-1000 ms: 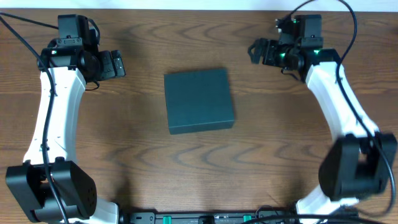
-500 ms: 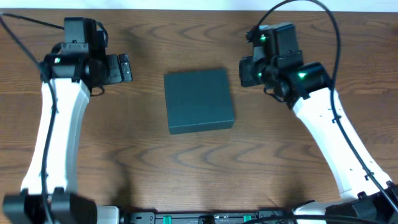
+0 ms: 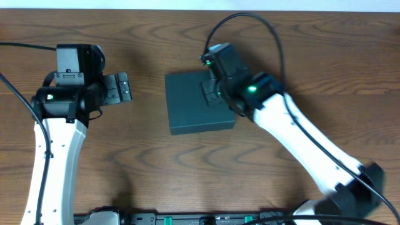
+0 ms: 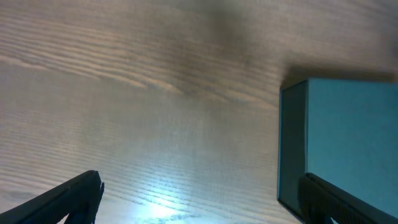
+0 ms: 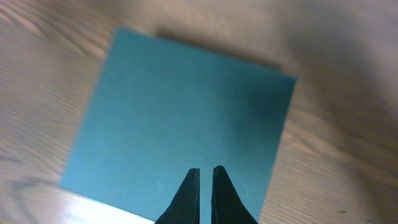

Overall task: Pack container
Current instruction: 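Move the right gripper over the closed lid, then press down on the lid with the right gripper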

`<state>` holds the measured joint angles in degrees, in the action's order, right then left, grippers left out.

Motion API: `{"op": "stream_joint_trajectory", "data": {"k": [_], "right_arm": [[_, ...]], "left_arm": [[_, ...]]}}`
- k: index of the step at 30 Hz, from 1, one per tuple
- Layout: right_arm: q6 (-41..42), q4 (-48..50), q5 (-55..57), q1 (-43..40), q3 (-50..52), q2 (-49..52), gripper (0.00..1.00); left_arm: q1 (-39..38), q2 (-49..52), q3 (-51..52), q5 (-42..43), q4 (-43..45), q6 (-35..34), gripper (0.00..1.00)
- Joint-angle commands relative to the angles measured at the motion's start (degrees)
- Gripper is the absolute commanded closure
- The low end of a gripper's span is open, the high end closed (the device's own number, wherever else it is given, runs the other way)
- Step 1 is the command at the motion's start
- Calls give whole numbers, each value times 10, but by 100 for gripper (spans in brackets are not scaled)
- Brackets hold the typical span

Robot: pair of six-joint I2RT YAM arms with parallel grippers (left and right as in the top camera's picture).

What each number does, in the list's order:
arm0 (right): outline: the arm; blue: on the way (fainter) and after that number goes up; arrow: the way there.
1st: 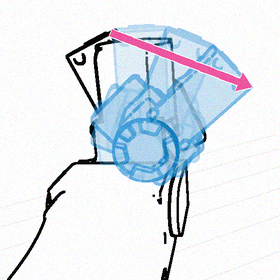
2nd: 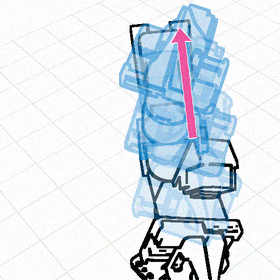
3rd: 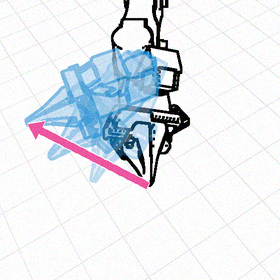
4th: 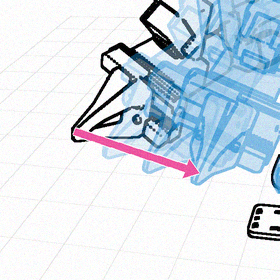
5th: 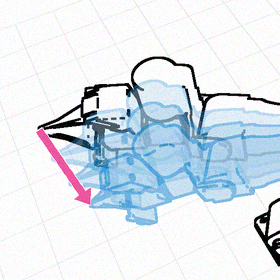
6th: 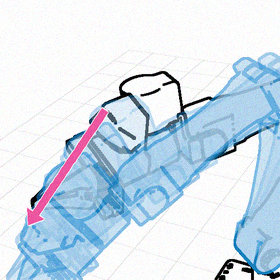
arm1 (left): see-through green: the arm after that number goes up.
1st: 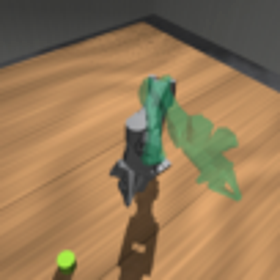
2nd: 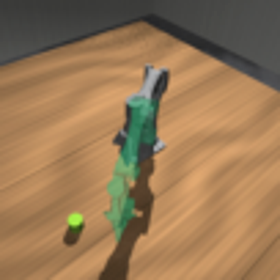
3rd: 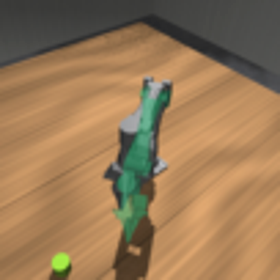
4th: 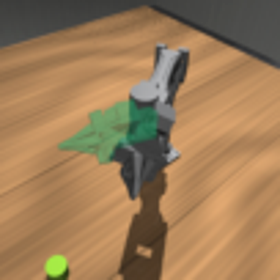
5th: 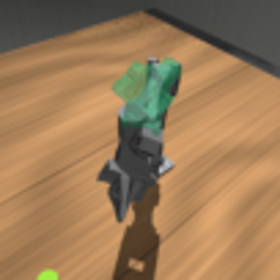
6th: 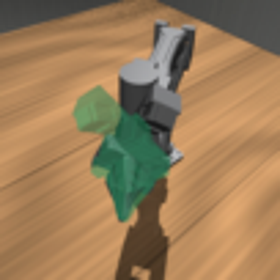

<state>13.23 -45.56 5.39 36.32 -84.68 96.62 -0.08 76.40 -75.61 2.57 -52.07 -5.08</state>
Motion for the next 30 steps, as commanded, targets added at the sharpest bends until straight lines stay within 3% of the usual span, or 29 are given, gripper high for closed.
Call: {"op": "stream_joint_trajectory", "data": {"k": [1,24,26,30], "right_arm": [[14,1,11,5,-7,52,99],[15,2,-10,5,-5,177,99],[15,9,-9,3,-6,176,96],[13,33,-7,-17,-18,164,80]], "left_arm": [[-1,0,5,-7,5,1,1],[-1,0,5,-7,14,1,1],[-1,0,5,-7,14,1,1],[-1,0,5,-7,14,2,1]]}}
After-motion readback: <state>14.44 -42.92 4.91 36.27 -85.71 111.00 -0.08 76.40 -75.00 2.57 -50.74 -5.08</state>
